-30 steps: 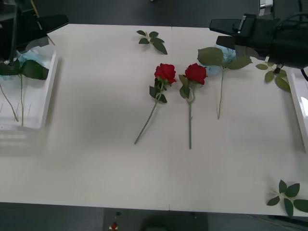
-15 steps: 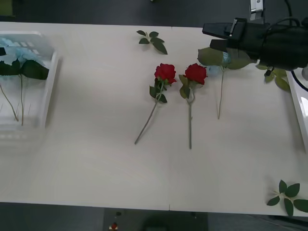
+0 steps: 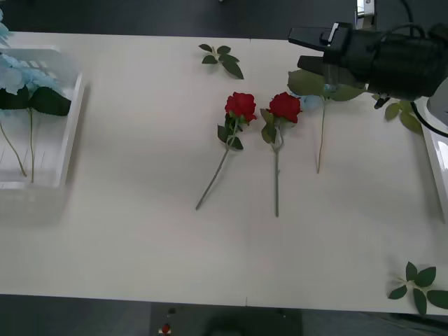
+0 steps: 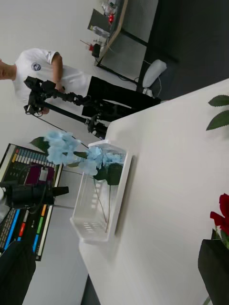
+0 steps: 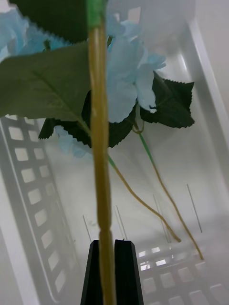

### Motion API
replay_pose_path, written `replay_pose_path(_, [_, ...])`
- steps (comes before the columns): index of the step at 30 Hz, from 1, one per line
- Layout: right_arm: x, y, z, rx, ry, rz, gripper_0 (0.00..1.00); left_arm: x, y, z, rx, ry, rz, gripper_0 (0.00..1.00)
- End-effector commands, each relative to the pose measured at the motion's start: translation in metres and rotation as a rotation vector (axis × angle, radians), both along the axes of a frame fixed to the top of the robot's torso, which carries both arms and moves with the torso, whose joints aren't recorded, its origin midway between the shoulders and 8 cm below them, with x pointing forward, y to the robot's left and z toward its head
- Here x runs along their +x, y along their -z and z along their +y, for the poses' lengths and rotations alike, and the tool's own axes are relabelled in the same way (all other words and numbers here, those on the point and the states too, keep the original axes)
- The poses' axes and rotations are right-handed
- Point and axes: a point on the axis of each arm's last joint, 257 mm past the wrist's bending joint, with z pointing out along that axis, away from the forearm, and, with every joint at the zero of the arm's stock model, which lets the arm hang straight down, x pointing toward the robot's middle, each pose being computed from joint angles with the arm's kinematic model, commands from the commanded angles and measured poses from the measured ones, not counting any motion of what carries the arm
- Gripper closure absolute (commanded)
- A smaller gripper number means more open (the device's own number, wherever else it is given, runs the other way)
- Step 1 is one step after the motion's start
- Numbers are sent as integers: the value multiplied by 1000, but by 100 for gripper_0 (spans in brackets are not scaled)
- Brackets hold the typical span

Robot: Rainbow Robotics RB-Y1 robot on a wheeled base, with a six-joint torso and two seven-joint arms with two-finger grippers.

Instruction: Put the red flowers into the right box and the blue flowers into the left box

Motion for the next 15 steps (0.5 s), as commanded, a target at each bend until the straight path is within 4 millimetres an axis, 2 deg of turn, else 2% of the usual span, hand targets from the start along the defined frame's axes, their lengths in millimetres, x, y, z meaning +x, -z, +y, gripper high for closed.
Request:
replay_pose_path(1, [4, -28, -6, 34, 10, 7, 0, -10, -5, 27, 23, -46, 7, 100])
replay_pose_path(3, [6, -26, -8, 24, 17, -1, 0, -10, -1, 26, 8, -54, 11, 100])
replay_pose_path(9, [16, -15, -19, -105, 28, -182, 0, -5, 1, 18, -31, -59, -4, 100])
replay_pose_path(15, [33, -1, -25, -174, 52, -282, 0, -3, 36, 18, -70, -117, 4, 100])
